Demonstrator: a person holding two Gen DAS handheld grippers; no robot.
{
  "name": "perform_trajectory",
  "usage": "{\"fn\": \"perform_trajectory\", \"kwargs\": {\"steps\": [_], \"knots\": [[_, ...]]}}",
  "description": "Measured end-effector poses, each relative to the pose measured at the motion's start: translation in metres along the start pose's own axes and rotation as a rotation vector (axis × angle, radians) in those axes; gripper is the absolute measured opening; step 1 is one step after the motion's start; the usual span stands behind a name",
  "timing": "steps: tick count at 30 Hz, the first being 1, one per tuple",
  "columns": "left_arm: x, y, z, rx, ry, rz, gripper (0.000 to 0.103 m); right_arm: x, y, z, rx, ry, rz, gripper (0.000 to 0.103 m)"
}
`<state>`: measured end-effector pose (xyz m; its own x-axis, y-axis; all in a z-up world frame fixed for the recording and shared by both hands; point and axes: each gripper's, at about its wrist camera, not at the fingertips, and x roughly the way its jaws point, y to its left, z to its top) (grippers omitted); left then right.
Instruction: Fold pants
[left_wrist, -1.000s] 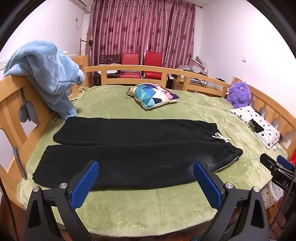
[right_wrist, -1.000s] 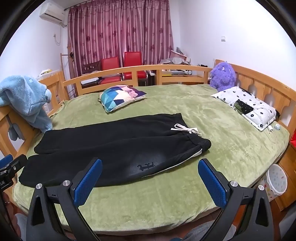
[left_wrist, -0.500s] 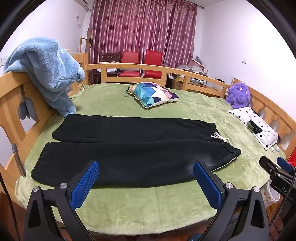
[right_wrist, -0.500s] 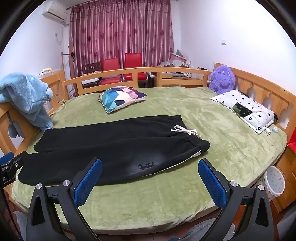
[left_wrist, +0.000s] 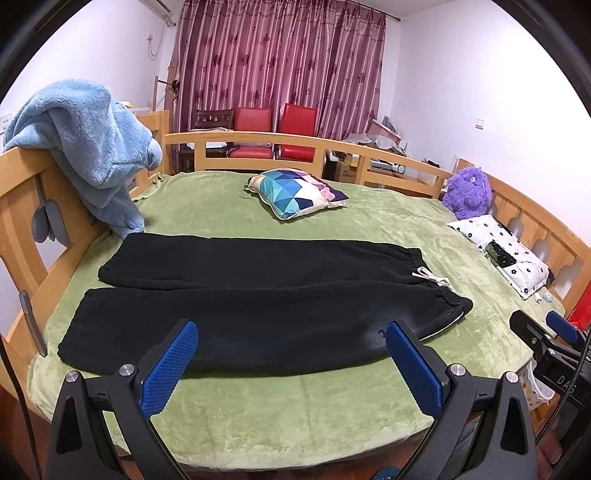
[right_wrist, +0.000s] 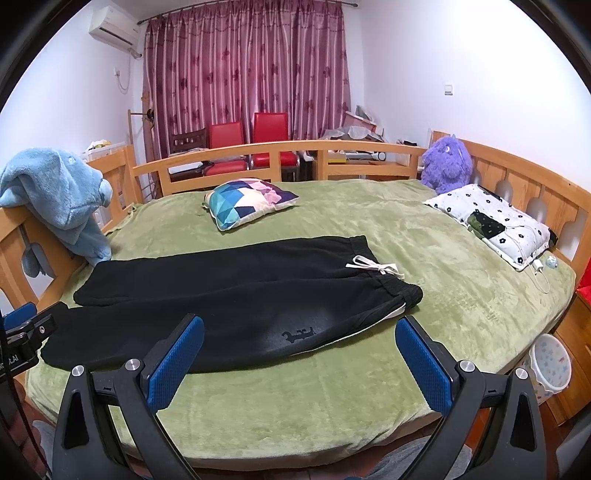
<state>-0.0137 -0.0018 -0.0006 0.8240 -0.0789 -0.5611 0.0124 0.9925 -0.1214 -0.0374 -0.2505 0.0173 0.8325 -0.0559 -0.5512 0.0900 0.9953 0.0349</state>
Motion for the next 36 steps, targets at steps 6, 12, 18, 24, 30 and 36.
{"fn": "perform_trajectory", "kwargs": {"steps": [6, 12, 18, 24, 30, 36], "knots": [[-0.0009, -0.0017, -0.0006, -0.002, -0.004, -0.003, 0.103, -0.0005, 0.0007, -0.0006, 0.003, -0.001, -0.003, 0.102], [-0.0043, -0.0039, -0.0006, -0.002, -0.02, -0.01, 0.103, -0.0031, 0.0008, -0.0014, 0.009, -0.004, -0.004, 0.102], [-0.0041, -0.0036, -0.0005, -0.006, -0.017, -0.015, 0.103, -0.003, -0.0016, -0.0017, 0.015, -0.005, -0.008, 0.102], [-0.0044, -0.0025, -0.0004, -0.006, -0.018, -0.016, 0.103, -0.0021, -0.0026, -0.0016, 0.015, -0.006, -0.007, 0.102], [-0.0034, -0.0011, 0.0021, -0.01, -0.02, -0.022, 0.103, -0.0017, -0.0023, -0.0017, 0.015, -0.006, -0.01, 0.102], [-0.0025, -0.0017, 0.0023, -0.008, -0.02, -0.025, 0.103, -0.0017, -0.0036, -0.0026, 0.014, -0.007, -0.01, 0.102]]}}
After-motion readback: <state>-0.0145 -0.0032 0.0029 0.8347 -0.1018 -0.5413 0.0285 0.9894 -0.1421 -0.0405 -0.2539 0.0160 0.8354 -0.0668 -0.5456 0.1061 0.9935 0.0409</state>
